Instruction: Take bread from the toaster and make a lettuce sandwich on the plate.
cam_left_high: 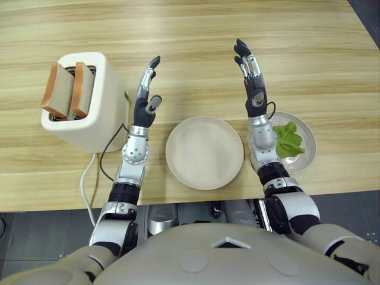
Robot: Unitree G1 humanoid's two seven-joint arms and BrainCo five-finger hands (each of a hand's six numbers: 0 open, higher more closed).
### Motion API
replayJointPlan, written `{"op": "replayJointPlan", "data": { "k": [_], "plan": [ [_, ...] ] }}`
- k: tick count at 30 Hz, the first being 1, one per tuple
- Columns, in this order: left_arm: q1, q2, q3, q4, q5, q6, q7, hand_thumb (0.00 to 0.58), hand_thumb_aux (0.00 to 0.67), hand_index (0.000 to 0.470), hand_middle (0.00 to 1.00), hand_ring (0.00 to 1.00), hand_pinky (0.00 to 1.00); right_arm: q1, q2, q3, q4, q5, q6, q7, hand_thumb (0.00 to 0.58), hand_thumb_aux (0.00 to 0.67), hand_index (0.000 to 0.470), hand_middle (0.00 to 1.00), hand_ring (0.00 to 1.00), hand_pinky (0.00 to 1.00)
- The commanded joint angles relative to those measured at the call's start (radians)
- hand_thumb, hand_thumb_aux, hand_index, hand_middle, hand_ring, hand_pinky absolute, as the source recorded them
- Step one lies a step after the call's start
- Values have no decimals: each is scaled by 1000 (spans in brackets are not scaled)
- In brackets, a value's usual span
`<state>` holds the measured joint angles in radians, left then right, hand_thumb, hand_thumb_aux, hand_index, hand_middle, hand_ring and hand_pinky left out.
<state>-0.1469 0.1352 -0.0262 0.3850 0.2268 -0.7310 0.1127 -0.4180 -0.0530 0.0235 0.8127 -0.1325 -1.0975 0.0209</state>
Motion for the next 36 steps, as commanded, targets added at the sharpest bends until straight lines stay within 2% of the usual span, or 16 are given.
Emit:
{"op": "replayJointPlan", "data": {
  "k": [1, 12, 14, 15, 18, 20, 24, 28, 31, 36],
  "plan": [
    [-5, 2, -4, 6, 7, -3, 3, 0, 0, 0, 0, 0, 0, 2, -1, 4, 1, -3, 2, -3, 0, 0, 0, 0, 0, 0],
    [-1, 4, 1, -9, 2, -5, 3, 0, 0, 0, 0, 0, 0, 2, 0, 5, 1, -4, 1, -5, 0, 0, 0, 0, 0, 0],
    [21, 4, 17, -97, -3, 12, 9, 0, 0, 0, 0, 0, 0, -2, 2, 7, 4, -1, 1, -1, 0, 0, 0, 0, 0, 0],
    [36, 18, 42, -205, 62, 30, 32, 0, 0, 0, 0, 0, 0, -3, 1, 6, 5, 3, 3, 2, 0, 0, 0, 0, 0, 0],
    [68, 67, 113, -458, 296, 130, 79, 0, 0, 0, 0, 0, 0, -1, -3, 4, 2, 6, 4, 3, 0, 0, 0, 0, 0, 0],
    [105, 91, 176, -603, 414, 252, 71, 0, 0, 0, 0, 0, 0, -1, -4, 3, 4, 10, 7, 7, 0, 0, 0, 0, 0, 0],
    [174, 115, 342, -794, 518, 450, 78, 0, 0, 0, 0, 0, 0, -2, -5, 2, 3, 16, 11, 13, 0, 0, 0, 0, 0, 0],
    [210, 176, 468, -743, 581, 615, 95, 0, 0, 0, 0, 0, 0, -1, -2, 2, 1, 16, 15, 13, 0, 0, 0, 0, 0, 0],
    [249, 204, 505, -700, 586, 712, 75, 0, 0, 0, 0, 0, 0, -5, 1, 6, 5, 19, 18, 17, 0, 0, 0, 0, 0, 0],
    [275, 227, 507, -662, 560, 780, 71, 0, 0, 0, 0, 0, 0, -14, 4, 8, 16, 15, 19, 18, 0, 0, 0, 0, 0, 0]
  ]
}}
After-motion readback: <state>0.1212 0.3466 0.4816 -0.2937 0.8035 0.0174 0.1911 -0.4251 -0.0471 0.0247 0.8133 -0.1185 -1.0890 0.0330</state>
